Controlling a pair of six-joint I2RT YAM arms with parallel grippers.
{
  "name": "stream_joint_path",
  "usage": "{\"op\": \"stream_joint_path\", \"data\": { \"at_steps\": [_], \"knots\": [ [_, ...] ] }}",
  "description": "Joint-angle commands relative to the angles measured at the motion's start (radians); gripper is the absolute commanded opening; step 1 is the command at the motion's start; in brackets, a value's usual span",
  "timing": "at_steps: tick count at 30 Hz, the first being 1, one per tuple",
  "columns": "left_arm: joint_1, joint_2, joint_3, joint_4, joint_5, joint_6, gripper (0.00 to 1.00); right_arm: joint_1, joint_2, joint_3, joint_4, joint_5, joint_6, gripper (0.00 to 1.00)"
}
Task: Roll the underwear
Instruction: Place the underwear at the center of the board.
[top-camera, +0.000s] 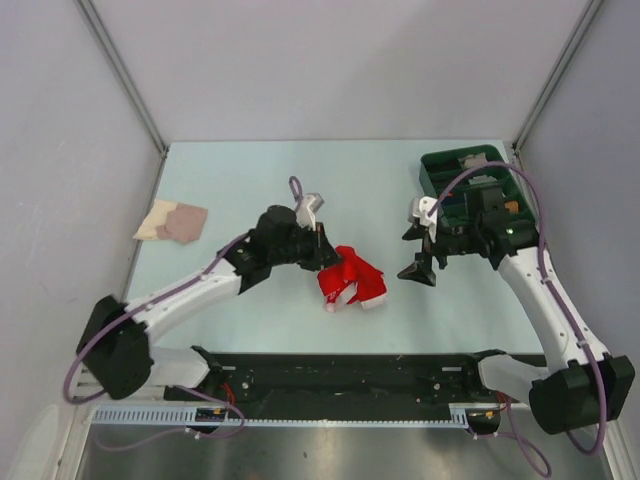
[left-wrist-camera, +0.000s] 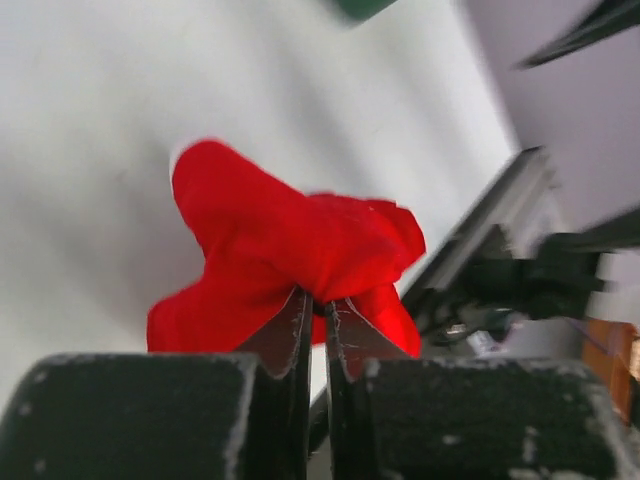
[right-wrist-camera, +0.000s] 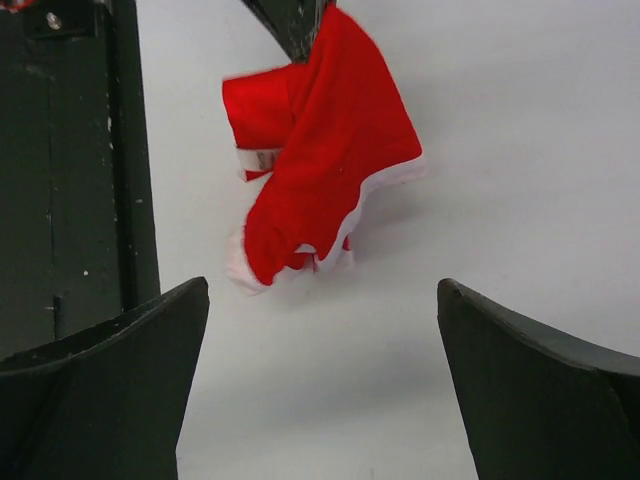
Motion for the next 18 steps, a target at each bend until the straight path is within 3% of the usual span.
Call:
{"op": "stream_joint_path", "data": {
  "at_steps": [1,3,6,8,9,10,14,18],
  "knots": [
    [0.043,0.137,-0.058,0.118,-0.088,0.032,0.18,0.046,0.081,-0.050,0.027,0.141,0.013,0.99],
    [0.086,0.127,-0.067,0.108,-0.128,0.080,0.27,0.103,0.100,-0.070,0.027,0.180,0.007,0.98],
    [0.094,-0.014,-0.073,0.002,-0.317,0.210,0.62,0.222,0.117,-0.119,0.053,0.241,0.038,0.97],
    [0.097,-0.157,-0.111,-0.047,-0.418,0.292,0.77,0.293,0.137,-0.147,0.137,0.304,0.135,0.96],
    [0.100,-0.204,-0.130,-0.057,-0.414,0.313,0.88,0.304,0.146,-0.156,0.198,0.321,0.168,0.96],
    [0.108,-0.276,-0.171,-0.074,-0.399,0.345,0.93,0.316,0.178,-0.164,0.223,0.333,0.202,0.96],
    [0.111,-0.375,-0.283,-0.123,-0.253,0.334,0.94,0.324,0.259,-0.165,0.323,0.416,0.305,0.93],
    [0.051,-0.331,-0.303,-0.104,-0.218,0.237,0.93,0.341,0.341,-0.165,0.390,0.439,0.397,0.87]
  ]
}}
